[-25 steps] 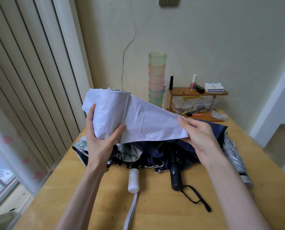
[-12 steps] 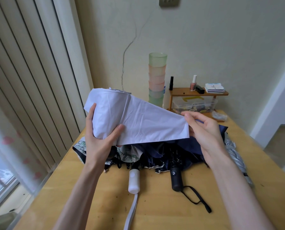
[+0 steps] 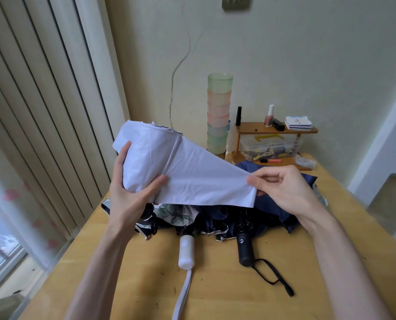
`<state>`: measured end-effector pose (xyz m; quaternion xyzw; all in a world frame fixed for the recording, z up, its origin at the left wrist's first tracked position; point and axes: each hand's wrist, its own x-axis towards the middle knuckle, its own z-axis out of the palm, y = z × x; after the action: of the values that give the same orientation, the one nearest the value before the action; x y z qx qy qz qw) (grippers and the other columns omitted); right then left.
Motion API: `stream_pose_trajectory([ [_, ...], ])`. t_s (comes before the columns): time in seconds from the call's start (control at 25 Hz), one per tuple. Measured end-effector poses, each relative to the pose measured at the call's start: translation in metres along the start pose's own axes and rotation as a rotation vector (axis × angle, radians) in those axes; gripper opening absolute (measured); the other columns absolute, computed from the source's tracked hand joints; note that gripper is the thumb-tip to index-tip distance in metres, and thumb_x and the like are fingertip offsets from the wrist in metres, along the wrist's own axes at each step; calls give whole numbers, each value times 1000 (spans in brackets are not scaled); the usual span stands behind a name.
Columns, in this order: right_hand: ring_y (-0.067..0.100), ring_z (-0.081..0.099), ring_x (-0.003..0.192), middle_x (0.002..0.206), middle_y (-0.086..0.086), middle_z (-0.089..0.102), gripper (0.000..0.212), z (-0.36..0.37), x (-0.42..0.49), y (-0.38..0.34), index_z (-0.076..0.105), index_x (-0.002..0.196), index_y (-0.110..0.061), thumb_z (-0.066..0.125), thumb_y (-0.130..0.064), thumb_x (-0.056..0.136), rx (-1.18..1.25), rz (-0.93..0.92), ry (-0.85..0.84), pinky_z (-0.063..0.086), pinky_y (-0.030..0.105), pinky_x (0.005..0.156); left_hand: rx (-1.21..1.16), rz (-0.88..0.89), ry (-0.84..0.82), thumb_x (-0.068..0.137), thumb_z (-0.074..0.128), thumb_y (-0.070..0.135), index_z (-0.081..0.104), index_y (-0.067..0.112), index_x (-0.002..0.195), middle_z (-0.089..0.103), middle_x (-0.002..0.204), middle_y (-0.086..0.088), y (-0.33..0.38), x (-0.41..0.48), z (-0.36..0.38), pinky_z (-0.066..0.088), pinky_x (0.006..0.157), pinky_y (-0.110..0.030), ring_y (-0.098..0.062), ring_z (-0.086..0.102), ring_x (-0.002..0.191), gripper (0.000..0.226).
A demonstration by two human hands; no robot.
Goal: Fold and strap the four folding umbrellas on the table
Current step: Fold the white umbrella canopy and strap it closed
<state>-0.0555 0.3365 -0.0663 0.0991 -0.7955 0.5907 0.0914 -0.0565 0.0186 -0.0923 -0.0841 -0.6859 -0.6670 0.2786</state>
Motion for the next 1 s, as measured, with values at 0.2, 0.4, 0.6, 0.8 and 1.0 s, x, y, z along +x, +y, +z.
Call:
stream_pose_trajectory([
  [0.2,15,79,89,92,5,83,21,7,2,-2,79,109,-18,81,-13,89,142,92,81,62,23,76,-13,-39,18,79,91,23,46,53,149,44,140,49,-7,0,4,48,104,-23,15,47,132,89],
  [0.4,23,79,97,98,8,82,12,5,0,1,80,98,-7,82,-12,88,216,278,60,62,26,76,35,-55,17,79,92,23,47,53,148,46,140,48,-8,1,5,45,105,-18,16,45,133,87],
  [0.6,22,76,92,98,10,80,16,-2,-8,-19,73,94,-6,78,-19,86,321,186,-11,60,30,75,127,-23,27,84,89,27,42,45,153,42,150,40,-9,-1,17,42,116,-26,15,39,139,86],
  [0.8,13,71,70,79,1,72,14,15,-23,-68,58,82,-11,71,-14,88,583,48,-185,58,23,60,129,-153,-207,65,81,38,27,62,153,32,156,27,-5,-6,24,58,93,-33,-17,56,126,106],
  [1.0,23,75,79,87,9,74,5,54,2,-135,68,92,-10,72,-10,94,452,-14,-259,62,31,73,193,-135,-484,47,85,43,9,46,163,28,165,22,8,-7,28,44,112,-20,-5,40,144,139],
])
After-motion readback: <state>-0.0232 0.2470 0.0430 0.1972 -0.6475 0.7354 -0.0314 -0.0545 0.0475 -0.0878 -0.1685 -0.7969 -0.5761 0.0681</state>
